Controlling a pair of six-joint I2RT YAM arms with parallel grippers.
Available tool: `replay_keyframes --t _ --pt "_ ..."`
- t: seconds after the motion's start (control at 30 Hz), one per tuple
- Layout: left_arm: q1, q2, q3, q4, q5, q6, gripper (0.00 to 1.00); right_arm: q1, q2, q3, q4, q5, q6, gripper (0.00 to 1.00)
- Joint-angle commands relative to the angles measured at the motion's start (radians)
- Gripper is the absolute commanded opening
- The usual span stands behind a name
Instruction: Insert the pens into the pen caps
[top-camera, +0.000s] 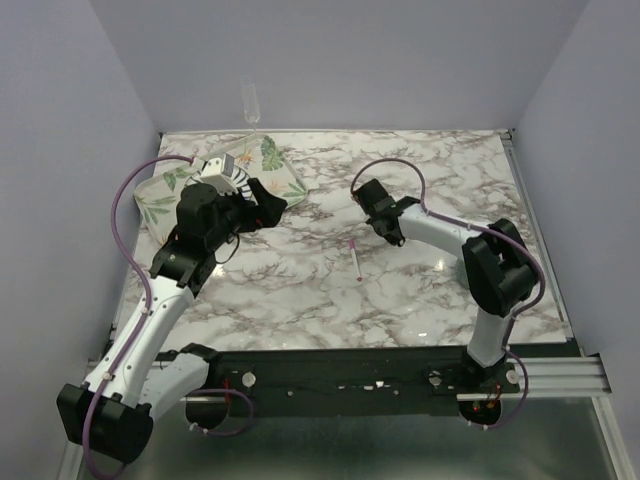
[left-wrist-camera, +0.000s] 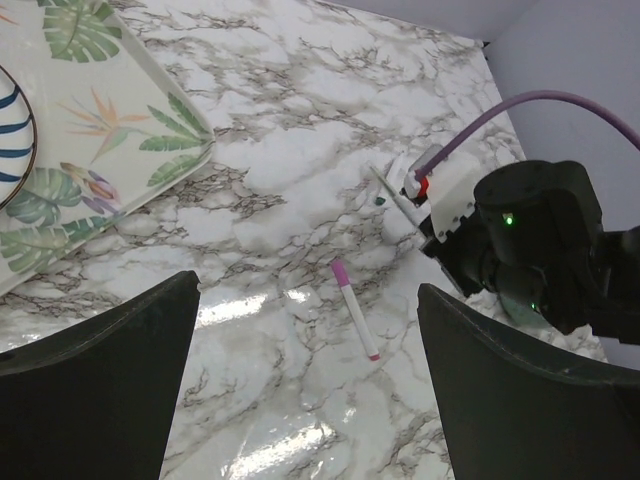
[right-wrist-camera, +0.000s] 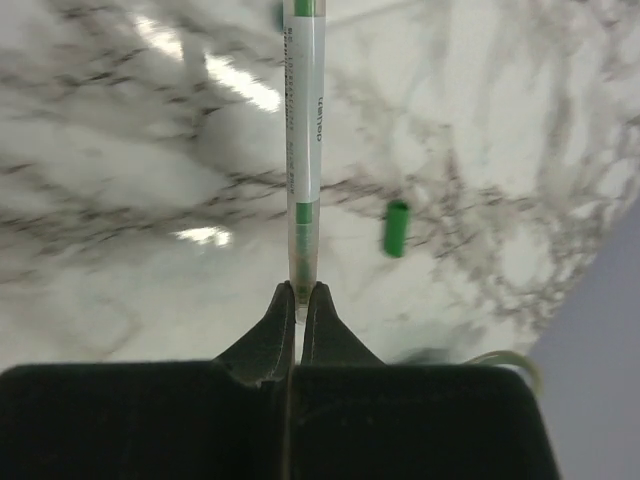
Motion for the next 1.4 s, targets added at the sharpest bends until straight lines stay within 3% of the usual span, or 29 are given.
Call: replay_keyframes --t 0.0,0.13,0.37,0.4,0.43,0.53,0.8,0.97,1.1,1.37 --pt "-0.002 0.005 -0.005 0.021 0.023 -0.004 0.99 0.132 -0.051 -0.089 -0.112 -0.227 0.402 0.01" --pt "-0.002 0.008 -0.007 0.026 0.022 -0.005 0.99 0.15 -0.046 -0.125 -0.084 -0.423 0.49 0.01" --pt "-0.002 0.005 -0.011 0.03 0.014 -0.004 0.99 0.153 -0.066 -0.174 -0.06 -0.469 0.585 0.01" --pt "-0.002 0.006 -0.011 0.03 0.013 -0.002 0.99 0.159 -0.069 -0.183 -0.051 -0.489 0.588 0.02" --pt "-0.002 0.006 -0.011 0.03 0.009 -0.002 0.99 0.162 -0.075 -0.187 -0.043 -0.518 0.593 0.11" --pt "-0.002 0.008 -0.01 0.027 0.005 0.001 0.99 0.173 -0.083 -0.206 -0.031 -0.563 0.6 0.13" --pt "-0.002 0.012 -0.01 0.021 -0.006 0.005 0.99 0.176 -0.159 -0.197 -0.114 -0.491 0.616 0.28" --pt "-0.002 0.014 -0.019 0.029 -0.014 -0.001 0.99 0.173 -0.3 -0.201 -0.069 -0.449 0.663 0.53" --pt "0.002 0.02 -0.033 0.038 -0.038 -0.074 0.99 0.095 -0.293 -0.148 -0.06 -0.338 0.799 0.54" --pt "0.005 0.014 -0.027 0.011 -0.041 -0.081 0.99 -0.141 -0.085 -0.001 -0.106 -0.261 1.093 0.47"
